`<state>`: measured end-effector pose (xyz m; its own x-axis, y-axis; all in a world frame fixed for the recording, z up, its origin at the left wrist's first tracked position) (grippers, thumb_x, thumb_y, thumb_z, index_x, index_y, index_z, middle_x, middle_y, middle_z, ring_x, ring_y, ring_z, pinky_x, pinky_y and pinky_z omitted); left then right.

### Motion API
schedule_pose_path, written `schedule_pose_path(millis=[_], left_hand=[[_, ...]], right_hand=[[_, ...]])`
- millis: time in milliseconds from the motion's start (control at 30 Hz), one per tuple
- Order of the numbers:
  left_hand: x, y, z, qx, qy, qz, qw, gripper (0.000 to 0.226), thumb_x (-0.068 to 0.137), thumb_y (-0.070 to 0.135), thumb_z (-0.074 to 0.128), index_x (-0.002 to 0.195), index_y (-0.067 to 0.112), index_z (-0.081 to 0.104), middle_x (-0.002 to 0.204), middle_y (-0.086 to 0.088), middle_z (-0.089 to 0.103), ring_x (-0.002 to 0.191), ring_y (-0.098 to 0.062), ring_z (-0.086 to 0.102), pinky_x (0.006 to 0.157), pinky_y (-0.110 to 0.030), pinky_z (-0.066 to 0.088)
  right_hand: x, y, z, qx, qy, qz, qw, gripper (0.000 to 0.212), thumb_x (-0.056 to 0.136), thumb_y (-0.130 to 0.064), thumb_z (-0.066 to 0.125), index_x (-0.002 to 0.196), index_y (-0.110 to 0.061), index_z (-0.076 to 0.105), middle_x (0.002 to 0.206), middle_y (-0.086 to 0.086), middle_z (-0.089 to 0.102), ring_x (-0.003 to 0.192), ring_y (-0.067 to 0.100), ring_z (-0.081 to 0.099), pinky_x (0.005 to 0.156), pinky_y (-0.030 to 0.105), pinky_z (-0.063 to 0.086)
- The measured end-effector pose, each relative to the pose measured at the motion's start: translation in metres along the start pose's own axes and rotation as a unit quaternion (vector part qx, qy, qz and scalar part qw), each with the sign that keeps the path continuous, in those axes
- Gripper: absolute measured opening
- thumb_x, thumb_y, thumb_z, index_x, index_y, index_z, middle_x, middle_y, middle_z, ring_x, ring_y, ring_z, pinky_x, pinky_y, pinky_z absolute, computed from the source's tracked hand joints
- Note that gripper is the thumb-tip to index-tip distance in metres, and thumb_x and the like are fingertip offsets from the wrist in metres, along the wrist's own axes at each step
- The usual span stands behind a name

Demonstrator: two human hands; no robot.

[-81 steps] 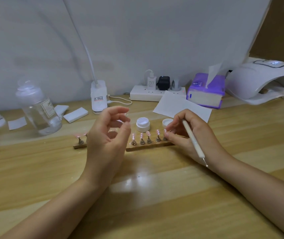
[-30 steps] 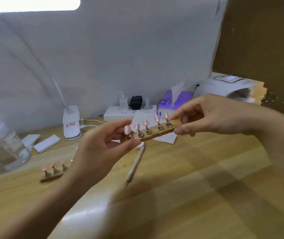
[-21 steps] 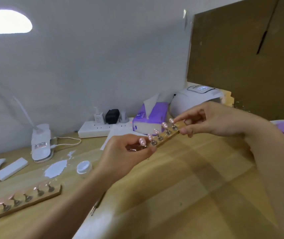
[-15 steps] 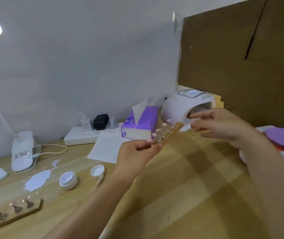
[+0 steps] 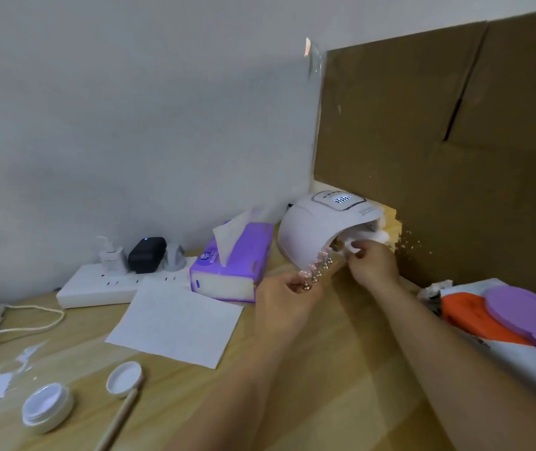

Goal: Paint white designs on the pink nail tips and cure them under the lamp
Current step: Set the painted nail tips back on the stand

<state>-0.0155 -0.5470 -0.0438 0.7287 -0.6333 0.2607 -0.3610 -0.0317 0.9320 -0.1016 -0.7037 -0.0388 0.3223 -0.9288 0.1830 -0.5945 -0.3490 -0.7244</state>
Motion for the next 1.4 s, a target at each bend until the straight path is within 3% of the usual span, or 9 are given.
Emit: schedule_pose_path(millis=[100, 200, 367, 567, 733, 867, 1033, 1167, 1400], left_hand=[[0.002, -0.005, 0.0, 0.019, -0.006, 0.013, 1.0, 0.005, 0.072, 0.018, 0.071, 0.068, 0.016, 0.071, 0.049, 0.014, 0.059, 0.051, 0.006, 0.052, 0.057, -0.016, 0.043], [0.005, -0.011, 0.0, 0.001, -0.008, -0.011, 1.0, 0.017, 0.072, 0.016, 0.07, 0.059, 0.026, 0.066, 0.046, 0.015, 0.056, 0.048, 0.005, 0.049, 0.062, -0.029, 0.053], [0.007, -0.009, -0.001, -0.012, -0.01, -0.03, 0.999, 0.034, 0.072, 0.011, 0.07, 0.052, 0.036, 0.058, 0.056, 0.005, 0.059, 0.055, -0.005, 0.05, 0.068, -0.044, 0.057], [0.007, -0.012, -0.002, -0.027, -0.001, -0.04, 0.999, 0.032, 0.073, 0.012, 0.069, 0.049, 0.031, 0.061, 0.056, 0.003, 0.055, 0.052, -0.005, 0.046, 0.066, -0.048, 0.056], [0.004, -0.012, -0.002, -0.043, -0.013, -0.041, 0.998, 0.033, 0.074, 0.012, 0.069, 0.05, 0.033, 0.062, 0.059, 0.0, 0.056, 0.048, -0.004, 0.046, 0.064, -0.049, 0.055], [0.003, -0.01, -0.001, -0.053, -0.012, -0.041, 0.998, 0.039, 0.074, 0.011, 0.07, 0.049, 0.04, 0.064, 0.054, 0.007, 0.056, 0.048, 0.0, 0.046, 0.066, -0.048, 0.055], [0.001, -0.008, -0.001, -0.056, -0.007, -0.031, 0.998, 0.043, 0.074, 0.014, 0.071, 0.054, 0.051, 0.063, 0.052, 0.012, 0.059, 0.056, 0.001, 0.052, 0.071, -0.048, 0.056], [0.001, -0.007, -0.003, -0.049, -0.002, -0.035, 0.998, 0.041, 0.074, 0.016, 0.071, 0.053, 0.05, 0.063, 0.064, 0.001, 0.061, 0.063, -0.008, 0.054, 0.071, -0.048, 0.056], [0.0, -0.007, -0.004, -0.048, 0.001, -0.036, 0.998, 0.032, 0.073, 0.017, 0.073, 0.051, 0.036, 0.059, 0.068, -0.006, 0.062, 0.066, -0.013, 0.055, 0.069, -0.051, 0.055]], right_hand=[[0.005, 0.002, 0.007, -0.102, 0.013, -0.015, 0.995, 0.026, 0.094, -0.029, 0.046, 0.108, -0.016, 0.064, 0.109, 0.013, 0.064, 0.102, 0.032, 0.056, 0.074, 0.031, 0.037], [0.011, 0.0, 0.013, -0.168, 0.018, -0.02, 0.985, 0.027, 0.094, -0.028, 0.043, 0.109, -0.017, 0.061, 0.11, 0.013, 0.061, 0.102, 0.032, 0.056, 0.073, 0.03, 0.035], [0.021, -0.001, 0.013, -0.147, -0.004, 0.027, 0.989, 0.024, 0.089, -0.017, 0.053, 0.109, -0.004, 0.056, 0.112, 0.015, 0.062, 0.106, 0.032, 0.057, 0.079, 0.032, 0.042], [0.007, -0.003, 0.001, -0.108, 0.038, 0.025, 0.993, 0.005, 0.079, -0.014, 0.056, 0.076, -0.011, 0.057, 0.067, 0.006, 0.049, 0.071, 0.029, 0.05, 0.06, 0.025, 0.034], [-0.013, 0.007, -0.006, -0.18, 0.015, 0.035, 0.983, 0.03, 0.083, -0.042, 0.058, 0.091, -0.013, 0.061, 0.089, 0.006, 0.059, 0.093, 0.026, 0.061, 0.065, 0.024, 0.033], [-0.014, 0.014, -0.008, -0.207, 0.036, 0.074, 0.975, 0.037, 0.084, -0.044, 0.055, 0.104, -0.012, 0.06, 0.107, 0.007, 0.063, 0.103, 0.026, 0.061, 0.07, 0.027, 0.035], [-0.009, 0.016, -0.014, -0.209, 0.071, 0.086, 0.972, 0.043, 0.085, -0.05, 0.058, 0.098, -0.01, 0.063, 0.105, 0.011, 0.065, 0.097, 0.029, 0.062, 0.063, 0.026, 0.036], [-0.004, 0.022, -0.018, -0.188, 0.089, 0.101, 0.973, 0.024, 0.091, -0.027, 0.055, 0.1, -0.007, 0.064, 0.106, 0.014, 0.065, 0.098, 0.031, 0.061, 0.062, 0.026, 0.033], [-0.009, 0.017, -0.019, -0.201, 0.099, 0.081, 0.971, 0.03, 0.095, -0.026, 0.04, 0.096, -0.008, 0.064, 0.086, 0.011, 0.059, 0.069, 0.023, 0.044, 0.049, 0.02, 0.019]])
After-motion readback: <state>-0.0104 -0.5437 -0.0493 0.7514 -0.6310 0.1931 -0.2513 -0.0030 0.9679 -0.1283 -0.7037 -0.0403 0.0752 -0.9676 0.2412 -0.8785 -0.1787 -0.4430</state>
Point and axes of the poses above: each hand's wrist, its own x-axis towards the middle knuckle, its own z-axis out of the palm, y = z × x, the point moved 5 cm from there along x, towards the middle knuckle
